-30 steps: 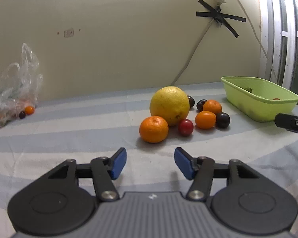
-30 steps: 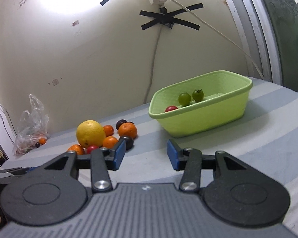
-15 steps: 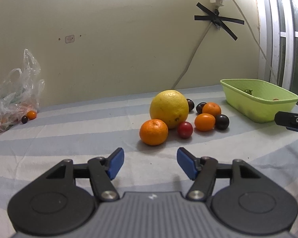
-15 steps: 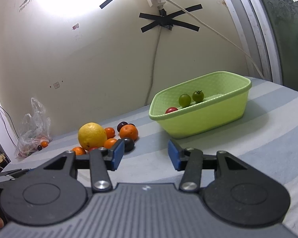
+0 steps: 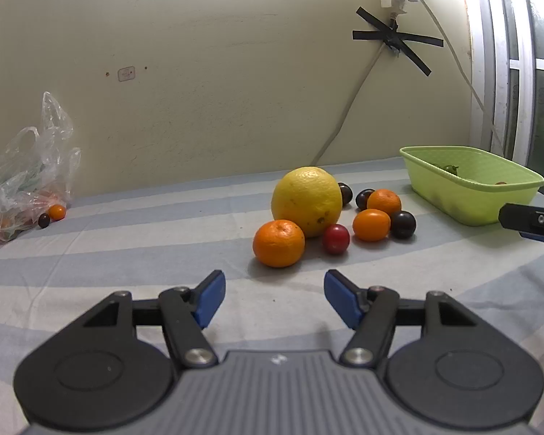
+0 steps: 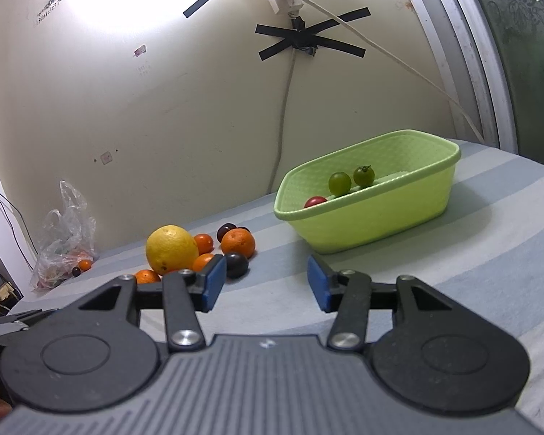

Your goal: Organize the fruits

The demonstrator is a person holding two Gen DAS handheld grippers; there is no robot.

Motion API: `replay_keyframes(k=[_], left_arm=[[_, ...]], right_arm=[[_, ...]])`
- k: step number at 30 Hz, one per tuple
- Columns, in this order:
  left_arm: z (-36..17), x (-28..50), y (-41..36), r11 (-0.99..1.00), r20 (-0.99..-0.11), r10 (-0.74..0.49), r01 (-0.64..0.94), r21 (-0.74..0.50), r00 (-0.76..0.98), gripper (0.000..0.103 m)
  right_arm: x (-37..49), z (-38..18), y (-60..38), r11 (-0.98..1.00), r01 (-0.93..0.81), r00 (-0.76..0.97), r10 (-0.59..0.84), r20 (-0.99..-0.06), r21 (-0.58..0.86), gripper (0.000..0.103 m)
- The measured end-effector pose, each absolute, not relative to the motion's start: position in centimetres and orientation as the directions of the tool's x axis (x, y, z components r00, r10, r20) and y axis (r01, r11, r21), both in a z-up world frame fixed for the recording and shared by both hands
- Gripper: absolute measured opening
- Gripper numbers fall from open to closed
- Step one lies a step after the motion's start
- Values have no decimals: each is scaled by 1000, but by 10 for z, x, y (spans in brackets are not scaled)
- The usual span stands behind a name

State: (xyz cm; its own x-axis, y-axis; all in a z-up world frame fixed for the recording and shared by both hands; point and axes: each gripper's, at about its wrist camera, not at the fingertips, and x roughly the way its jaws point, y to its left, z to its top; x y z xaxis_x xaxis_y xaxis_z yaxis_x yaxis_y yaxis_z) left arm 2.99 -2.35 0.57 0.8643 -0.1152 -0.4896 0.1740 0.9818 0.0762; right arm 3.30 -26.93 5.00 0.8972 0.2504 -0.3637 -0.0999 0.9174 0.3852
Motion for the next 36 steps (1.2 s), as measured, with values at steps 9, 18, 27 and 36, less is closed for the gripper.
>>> replay_keyframes(k=[9, 18, 27, 36], left_arm=[[6, 29, -24, 981, -489, -117, 176, 76, 864, 63], [6, 31, -24, 975, -487, -146, 208, 75, 861, 68], [7, 29, -23, 973, -471, -159, 219, 74, 868, 77], [9, 27, -14, 970, -454, -210, 244, 16, 866, 77]], right_arm=[[33, 49, -269, 918, -101, 898, 250, -362, 384, 55], [33, 49, -270, 917, -103, 898, 252, -361, 384, 55], [34, 48, -271, 919, -104, 899, 251, -360, 381, 55], [39, 47, -266, 934, -101, 886, 241, -397, 342, 55]])
